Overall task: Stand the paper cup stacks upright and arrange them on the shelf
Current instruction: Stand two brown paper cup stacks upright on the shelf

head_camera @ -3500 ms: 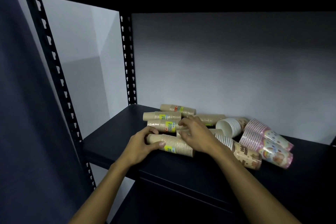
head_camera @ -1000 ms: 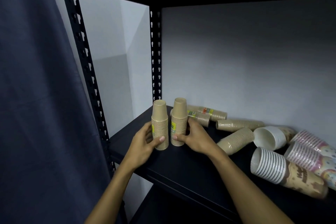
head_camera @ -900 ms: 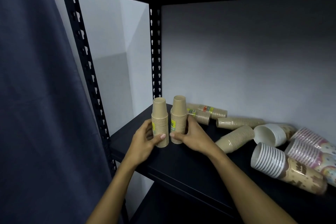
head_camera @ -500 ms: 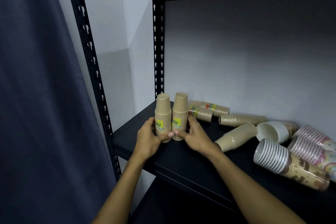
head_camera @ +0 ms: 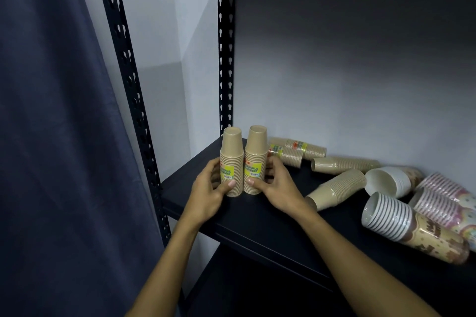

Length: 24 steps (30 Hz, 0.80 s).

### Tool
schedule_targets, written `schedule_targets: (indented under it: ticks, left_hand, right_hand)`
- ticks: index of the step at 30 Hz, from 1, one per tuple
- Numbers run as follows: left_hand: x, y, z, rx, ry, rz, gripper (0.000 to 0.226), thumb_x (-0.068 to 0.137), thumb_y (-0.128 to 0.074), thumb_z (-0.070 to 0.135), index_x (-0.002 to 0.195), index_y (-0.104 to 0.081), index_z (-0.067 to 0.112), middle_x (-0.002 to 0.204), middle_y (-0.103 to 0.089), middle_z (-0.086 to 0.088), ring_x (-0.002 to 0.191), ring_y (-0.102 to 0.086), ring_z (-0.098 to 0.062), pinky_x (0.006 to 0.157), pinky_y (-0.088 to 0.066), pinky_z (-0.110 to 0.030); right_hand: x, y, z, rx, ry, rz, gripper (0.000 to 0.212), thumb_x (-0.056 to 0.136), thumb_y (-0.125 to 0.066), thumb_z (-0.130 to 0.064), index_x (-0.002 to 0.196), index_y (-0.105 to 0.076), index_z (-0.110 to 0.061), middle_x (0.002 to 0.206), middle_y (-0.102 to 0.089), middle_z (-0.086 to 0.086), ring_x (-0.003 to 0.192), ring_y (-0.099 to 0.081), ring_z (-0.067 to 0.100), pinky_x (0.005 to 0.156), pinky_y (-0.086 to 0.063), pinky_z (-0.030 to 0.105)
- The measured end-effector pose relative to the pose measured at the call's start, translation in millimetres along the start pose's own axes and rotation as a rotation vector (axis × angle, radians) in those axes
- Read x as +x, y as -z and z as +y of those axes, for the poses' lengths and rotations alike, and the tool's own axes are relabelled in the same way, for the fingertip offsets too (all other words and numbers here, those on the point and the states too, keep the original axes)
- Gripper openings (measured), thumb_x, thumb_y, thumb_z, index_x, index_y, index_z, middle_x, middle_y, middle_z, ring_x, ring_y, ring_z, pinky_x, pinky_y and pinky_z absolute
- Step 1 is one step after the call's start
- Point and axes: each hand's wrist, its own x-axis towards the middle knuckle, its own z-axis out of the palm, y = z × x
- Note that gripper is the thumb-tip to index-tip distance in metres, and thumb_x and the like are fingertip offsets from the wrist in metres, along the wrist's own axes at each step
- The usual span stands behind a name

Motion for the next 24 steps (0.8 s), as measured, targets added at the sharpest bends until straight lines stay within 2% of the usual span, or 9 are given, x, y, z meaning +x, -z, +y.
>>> schedule_targets:
  ticks: [2, 4, 7, 12, 16, 18, 21, 24]
  left_hand:
    - [-0.3, -4.7, -0.4, 0.061, -0.016, 0.073, 0.06, 0.085, -0.078, 0.013, 0.138, -0.051, 0.019, 0.126, -0.067, 0.007, 0.116, -0.063, -0.006, 0.102, -0.052, -0.037]
    - [-0.6, -8.3, 1.0, 0.108, -0.021, 0.11, 0.064, 0.082, -0.081, 0.02, 0.138, -0.051, 0.019, 0.127, -0.066, 0.007, 0.116, -0.063, -0.006, 0.1, -0.052, -0.032]
    - [-0.3, -5.2, 0.5, 0.095, 0.002, 0.076, 0.071, 0.078, -0.085, 0.026, 0.14, -0.05, 0.019, 0.131, -0.063, 0.005, 0.118, -0.061, -0.008, 0.1, -0.051, -0.028]
    - [-0.9, 7.6, 3.1, -0.049, 0.041, -0.078, 0.071, 0.084, -0.077, 0.007, 0.146, -0.044, 0.018, 0.137, -0.061, 0.005, 0.127, -0.057, -0.007, 0.107, -0.046, -0.025]
    - [-1.2, 2.4, 2.3, 0.01, 0.019, -0.003, 0.064, 0.083, -0.079, 0.008, 0.14, -0.052, 0.017, 0.127, -0.067, 0.005, 0.117, -0.064, -0.005, 0.104, -0.051, -0.031]
    - [-2.4, -1.3, 2.8, 0.036, 0.016, 0.061, 0.063, 0.08, -0.082, 0.01, 0.136, -0.054, 0.018, 0.122, -0.068, 0.008, 0.111, -0.064, 0.0, 0.099, -0.052, -0.024]
    - [-3.5, -3.7, 3.0, 0.058, 0.007, 0.12, 0.065, 0.076, -0.085, 0.013, 0.133, -0.055, 0.021, 0.116, -0.068, 0.011, 0.104, -0.062, 0.009, 0.087, -0.051, -0.01]
    - [-2.8, -1.7, 2.6, 0.078, 0.005, 0.115, 0.065, 0.075, -0.087, 0.013, 0.132, -0.056, 0.02, 0.114, -0.068, 0.012, 0.1, -0.061, 0.012, 0.082, -0.048, -0.005]
  right_hand:
    - [1.3, 3.0, 1.2, 0.032, 0.008, -0.057, 0.048, 0.086, -0.077, -0.017, 0.125, -0.05, -0.024, 0.126, -0.062, -0.01, 0.118, -0.059, 0.007, 0.104, -0.049, 0.034]
    - [0.8, 4.3, -0.4, 0.078, 0.014, -0.103, 0.049, 0.089, -0.072, -0.01, 0.129, -0.048, -0.027, 0.131, -0.061, -0.009, 0.123, -0.057, 0.006, 0.107, -0.046, 0.03]
    - [-0.1, 5.2, -2.4, 0.101, 0.0, -0.131, 0.05, 0.091, -0.069, -0.009, 0.132, -0.048, -0.028, 0.133, -0.061, -0.009, 0.125, -0.056, 0.004, 0.107, -0.044, 0.026]
    - [-3.8, 0.1, -6.7, 0.06, 0.009, -0.028, 0.063, 0.082, -0.08, -0.028, 0.135, -0.045, -0.026, 0.126, -0.06, -0.008, 0.115, -0.06, 0.004, 0.098, -0.05, 0.027]
    - [-1.4, 1.0, -3.4, -0.007, 0.028, -0.023, 0.055, 0.083, -0.079, -0.028, 0.129, -0.048, -0.027, 0.124, -0.063, -0.009, 0.114, -0.061, 0.007, 0.101, -0.051, 0.036]
    - [-0.3, 2.2, -2.1, 0.003, 0.028, -0.07, 0.052, 0.087, -0.076, -0.023, 0.132, -0.049, -0.028, 0.128, -0.063, -0.009, 0.12, -0.06, 0.007, 0.106, -0.049, 0.038]
    - [-1.4, 3.5, -4.2, 0.037, 0.024, -0.126, 0.051, 0.092, -0.069, -0.012, 0.134, -0.047, -0.028, 0.133, -0.061, -0.008, 0.125, -0.057, 0.007, 0.11, -0.045, 0.035]
    - [-2.4, 3.7, -4.9, 0.048, 0.02, -0.157, 0.05, 0.094, -0.065, -0.008, 0.135, -0.045, -0.028, 0.134, -0.06, -0.01, 0.127, -0.055, 0.005, 0.11, -0.044, 0.032]
